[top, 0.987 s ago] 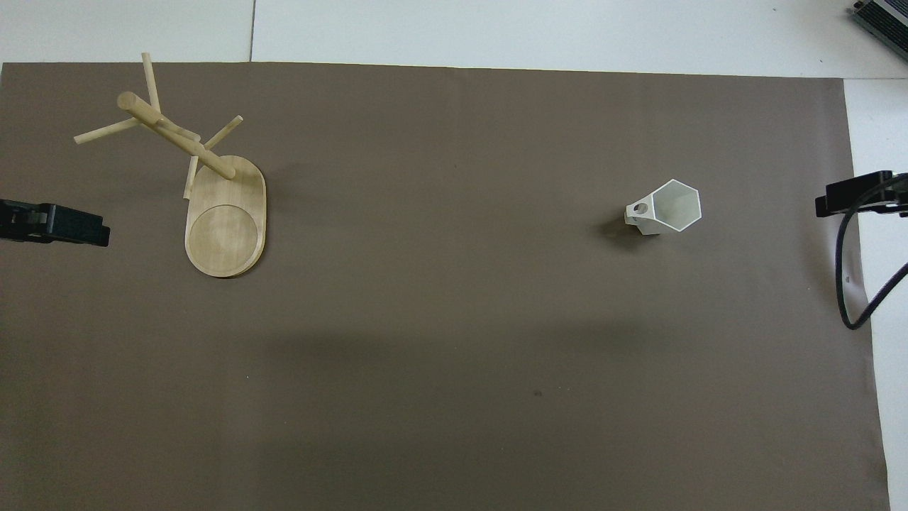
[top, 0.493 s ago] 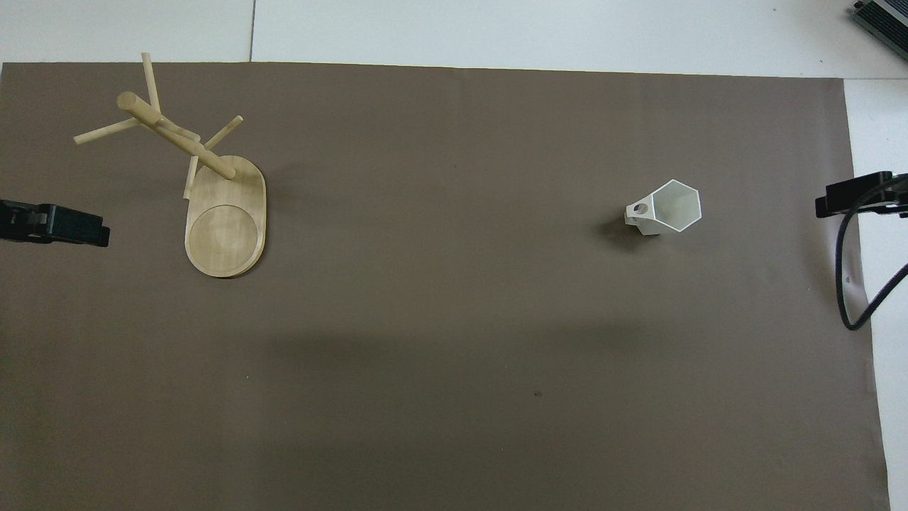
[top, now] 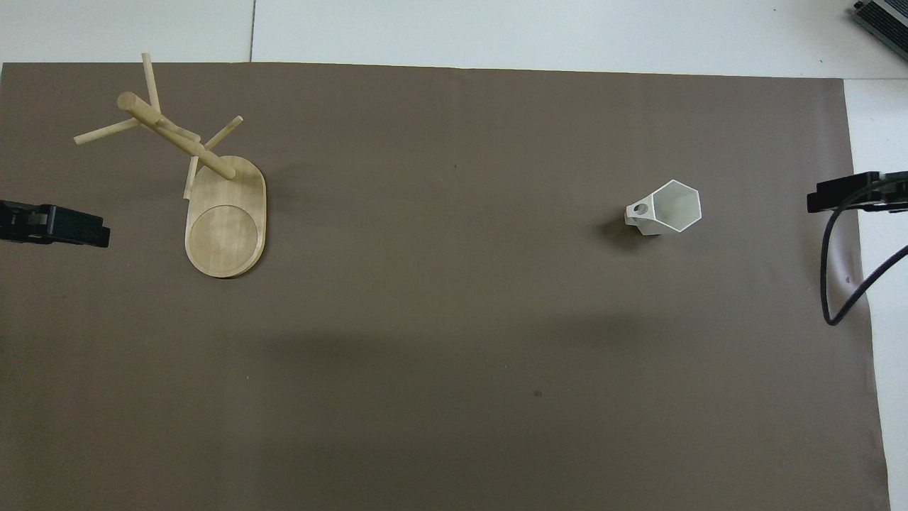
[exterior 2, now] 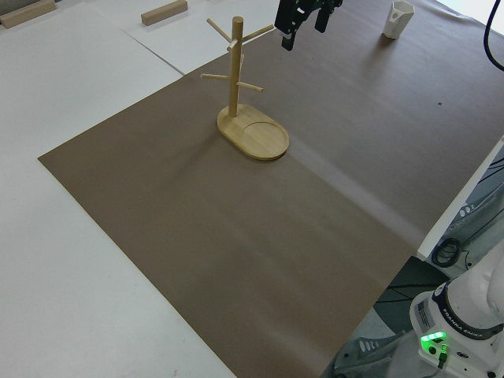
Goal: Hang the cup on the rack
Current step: 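Reach the right gripper toward the white hexagonal cup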
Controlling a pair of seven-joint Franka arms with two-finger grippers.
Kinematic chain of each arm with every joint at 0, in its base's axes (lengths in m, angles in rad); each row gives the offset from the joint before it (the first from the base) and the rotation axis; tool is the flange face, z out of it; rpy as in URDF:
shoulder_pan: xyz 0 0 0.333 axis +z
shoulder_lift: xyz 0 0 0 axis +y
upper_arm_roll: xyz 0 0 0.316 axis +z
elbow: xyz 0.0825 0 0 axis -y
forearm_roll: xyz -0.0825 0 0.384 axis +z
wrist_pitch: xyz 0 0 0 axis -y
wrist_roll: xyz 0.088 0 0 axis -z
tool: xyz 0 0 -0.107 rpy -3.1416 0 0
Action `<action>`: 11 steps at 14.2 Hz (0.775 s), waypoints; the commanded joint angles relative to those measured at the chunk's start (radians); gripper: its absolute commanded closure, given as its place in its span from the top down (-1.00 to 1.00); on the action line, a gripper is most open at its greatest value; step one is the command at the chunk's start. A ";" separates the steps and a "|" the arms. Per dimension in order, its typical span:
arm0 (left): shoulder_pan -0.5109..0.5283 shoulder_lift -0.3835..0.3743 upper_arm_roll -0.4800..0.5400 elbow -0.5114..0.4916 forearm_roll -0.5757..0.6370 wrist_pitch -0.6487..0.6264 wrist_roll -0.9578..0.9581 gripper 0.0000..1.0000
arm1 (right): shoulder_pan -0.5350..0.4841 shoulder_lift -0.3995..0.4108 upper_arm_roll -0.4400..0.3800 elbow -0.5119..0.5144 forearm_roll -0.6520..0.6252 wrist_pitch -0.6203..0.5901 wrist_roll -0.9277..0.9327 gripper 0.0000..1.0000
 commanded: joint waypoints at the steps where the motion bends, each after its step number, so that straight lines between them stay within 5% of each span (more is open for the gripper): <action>1: 0.004 -0.019 -0.004 -0.014 0.008 -0.007 -0.002 1.00 | -0.005 -0.067 0.002 -0.110 -0.004 0.065 0.013 1.00; 11: 0.004 -0.019 -0.004 -0.014 0.009 -0.007 -0.002 1.00 | -0.005 -0.090 -0.012 -0.286 -0.004 0.234 0.016 1.00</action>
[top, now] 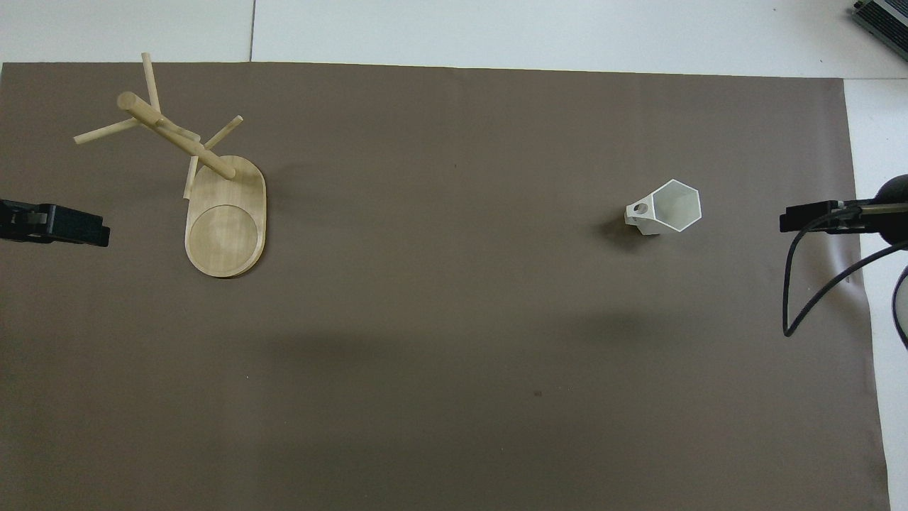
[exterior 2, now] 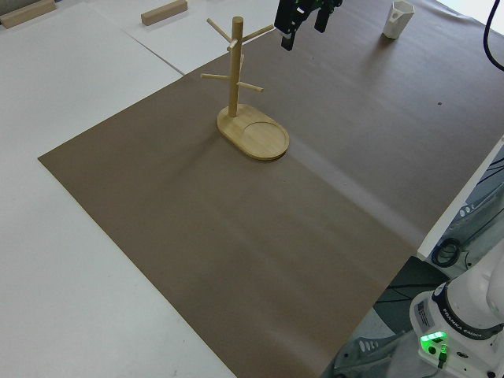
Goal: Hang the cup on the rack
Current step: 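Reach the right gripper toward the white hexagonal cup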
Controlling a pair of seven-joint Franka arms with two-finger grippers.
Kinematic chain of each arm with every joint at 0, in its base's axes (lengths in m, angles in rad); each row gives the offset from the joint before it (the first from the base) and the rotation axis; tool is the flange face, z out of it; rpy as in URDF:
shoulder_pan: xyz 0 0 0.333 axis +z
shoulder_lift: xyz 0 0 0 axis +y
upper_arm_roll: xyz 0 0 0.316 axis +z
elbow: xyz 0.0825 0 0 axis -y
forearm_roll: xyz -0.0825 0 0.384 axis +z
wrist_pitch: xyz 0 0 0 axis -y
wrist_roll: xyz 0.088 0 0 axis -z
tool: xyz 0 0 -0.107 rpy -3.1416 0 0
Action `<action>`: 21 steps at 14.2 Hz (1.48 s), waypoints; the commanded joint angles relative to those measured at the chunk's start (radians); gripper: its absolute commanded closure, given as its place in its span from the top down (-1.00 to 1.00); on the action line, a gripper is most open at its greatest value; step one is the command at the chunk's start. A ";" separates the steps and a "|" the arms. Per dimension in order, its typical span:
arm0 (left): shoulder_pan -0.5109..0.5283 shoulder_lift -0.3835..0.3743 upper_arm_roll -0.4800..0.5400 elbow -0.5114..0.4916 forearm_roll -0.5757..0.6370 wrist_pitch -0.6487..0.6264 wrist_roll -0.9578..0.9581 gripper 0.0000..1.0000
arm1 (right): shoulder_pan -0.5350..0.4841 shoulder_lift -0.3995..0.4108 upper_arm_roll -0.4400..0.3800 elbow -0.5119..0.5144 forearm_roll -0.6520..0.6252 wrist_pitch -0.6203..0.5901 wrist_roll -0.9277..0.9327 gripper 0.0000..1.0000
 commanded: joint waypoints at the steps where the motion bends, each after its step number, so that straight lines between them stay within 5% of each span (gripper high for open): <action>1: 0.004 -0.019 -0.004 -0.014 0.008 -0.007 -0.002 1.00 | -0.003 -0.027 0.001 -0.090 -0.004 0.102 0.016 1.00; 21: 0.004 -0.019 -0.002 -0.014 0.009 -0.007 -0.002 1.00 | 0.014 0.174 0.018 -0.143 -0.004 0.392 0.021 1.00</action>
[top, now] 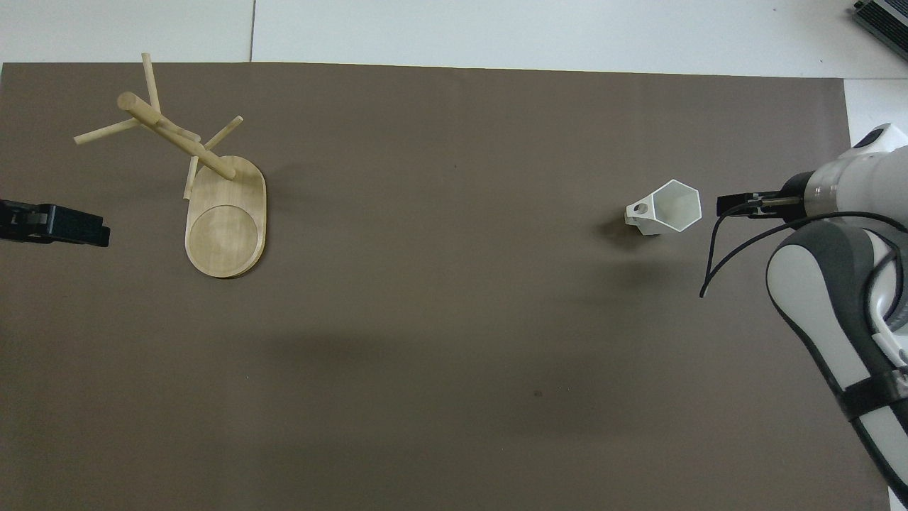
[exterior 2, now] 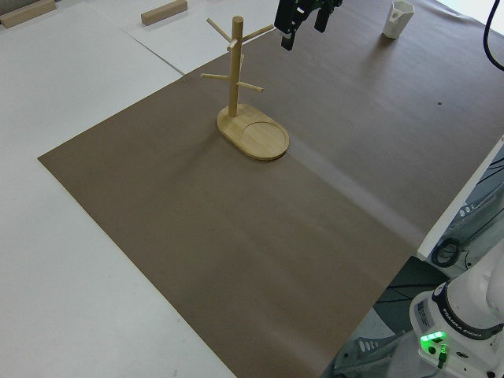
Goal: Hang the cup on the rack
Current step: 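Reach the right gripper toward the white hexagonal cup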
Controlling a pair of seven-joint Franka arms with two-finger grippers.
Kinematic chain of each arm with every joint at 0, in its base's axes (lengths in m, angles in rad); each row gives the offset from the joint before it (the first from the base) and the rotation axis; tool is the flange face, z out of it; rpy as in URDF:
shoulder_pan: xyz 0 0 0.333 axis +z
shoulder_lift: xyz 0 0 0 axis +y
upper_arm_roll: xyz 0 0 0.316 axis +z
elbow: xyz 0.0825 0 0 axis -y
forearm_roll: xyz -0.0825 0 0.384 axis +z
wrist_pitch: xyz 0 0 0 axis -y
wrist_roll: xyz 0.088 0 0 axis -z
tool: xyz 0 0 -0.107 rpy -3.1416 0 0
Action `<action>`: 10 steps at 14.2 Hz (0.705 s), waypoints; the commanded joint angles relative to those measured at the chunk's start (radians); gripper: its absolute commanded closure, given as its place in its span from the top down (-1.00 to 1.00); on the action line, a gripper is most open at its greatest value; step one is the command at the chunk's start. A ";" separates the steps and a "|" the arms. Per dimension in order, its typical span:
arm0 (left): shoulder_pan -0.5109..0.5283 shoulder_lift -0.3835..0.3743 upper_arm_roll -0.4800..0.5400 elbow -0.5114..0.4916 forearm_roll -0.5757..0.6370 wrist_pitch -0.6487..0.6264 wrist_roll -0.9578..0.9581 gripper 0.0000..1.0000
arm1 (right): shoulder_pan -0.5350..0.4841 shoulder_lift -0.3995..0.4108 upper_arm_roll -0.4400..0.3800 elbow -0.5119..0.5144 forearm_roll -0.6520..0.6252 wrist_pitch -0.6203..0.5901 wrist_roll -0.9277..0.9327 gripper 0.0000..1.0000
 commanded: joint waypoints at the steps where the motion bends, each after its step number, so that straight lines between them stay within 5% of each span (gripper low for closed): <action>1: 0.004 -0.019 -0.004 -0.014 0.009 -0.007 -0.002 1.00 | 0.001 0.025 0.006 -0.010 -0.004 0.050 0.022 1.00; 10: 0.004 -0.019 -0.002 -0.014 0.009 -0.009 -0.002 1.00 | 0.003 0.090 0.024 -0.041 -0.002 0.171 0.077 1.00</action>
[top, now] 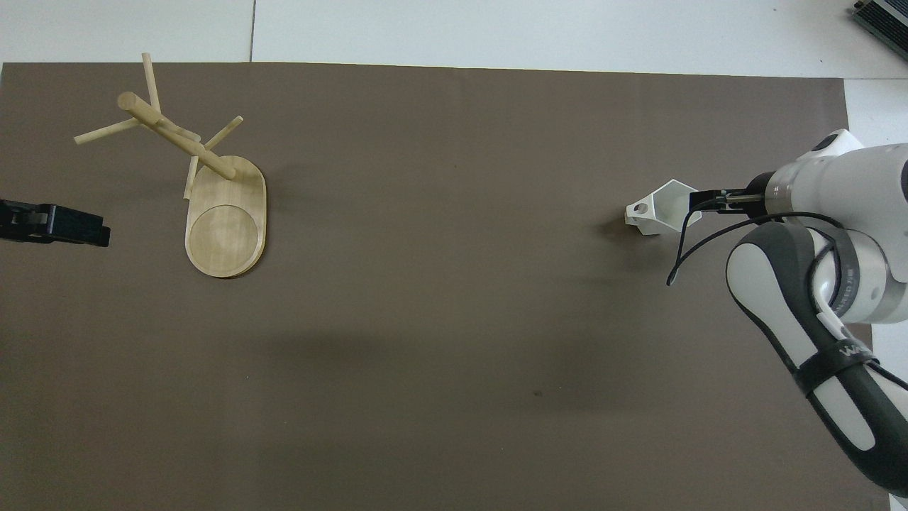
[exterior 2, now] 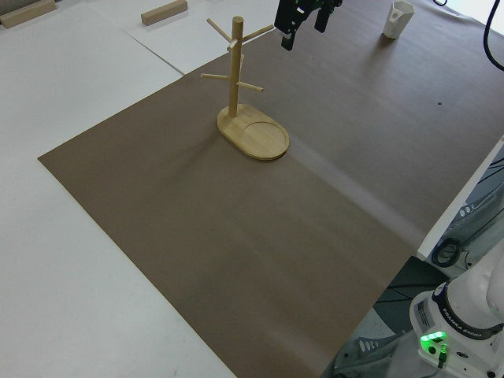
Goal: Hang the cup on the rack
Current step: 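Close the right gripper on the white cup's rim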
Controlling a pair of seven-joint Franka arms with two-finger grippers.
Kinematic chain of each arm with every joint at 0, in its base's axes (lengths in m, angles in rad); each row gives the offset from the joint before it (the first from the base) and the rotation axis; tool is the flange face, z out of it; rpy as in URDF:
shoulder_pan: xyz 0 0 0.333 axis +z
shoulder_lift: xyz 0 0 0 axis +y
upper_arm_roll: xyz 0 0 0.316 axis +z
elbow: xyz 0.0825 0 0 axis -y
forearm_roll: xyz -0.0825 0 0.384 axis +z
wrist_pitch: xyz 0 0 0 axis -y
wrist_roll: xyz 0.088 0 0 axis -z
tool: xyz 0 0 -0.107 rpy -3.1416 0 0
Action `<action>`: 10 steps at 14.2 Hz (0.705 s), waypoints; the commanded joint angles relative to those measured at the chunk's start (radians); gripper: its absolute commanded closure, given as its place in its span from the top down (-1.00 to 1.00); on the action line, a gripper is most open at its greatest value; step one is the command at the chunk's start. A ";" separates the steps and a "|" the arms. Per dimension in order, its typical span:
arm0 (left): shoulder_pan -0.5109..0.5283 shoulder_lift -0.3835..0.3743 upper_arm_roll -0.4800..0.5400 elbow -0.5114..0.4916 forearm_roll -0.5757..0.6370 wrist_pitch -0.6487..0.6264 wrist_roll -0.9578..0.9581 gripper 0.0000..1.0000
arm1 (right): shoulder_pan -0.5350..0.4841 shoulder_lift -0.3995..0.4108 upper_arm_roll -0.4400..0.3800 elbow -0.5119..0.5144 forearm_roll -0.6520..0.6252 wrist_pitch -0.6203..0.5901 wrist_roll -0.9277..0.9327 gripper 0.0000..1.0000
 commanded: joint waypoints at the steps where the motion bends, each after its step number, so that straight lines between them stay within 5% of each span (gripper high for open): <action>1: 0.004 -0.019 -0.002 -0.014 0.008 -0.007 -0.002 1.00 | -0.003 0.018 0.007 -0.015 -0.003 0.048 0.029 1.00; 10: 0.004 -0.017 -0.004 -0.014 0.009 -0.007 -0.002 1.00 | -0.003 0.049 0.007 -0.037 -0.003 0.096 0.092 1.00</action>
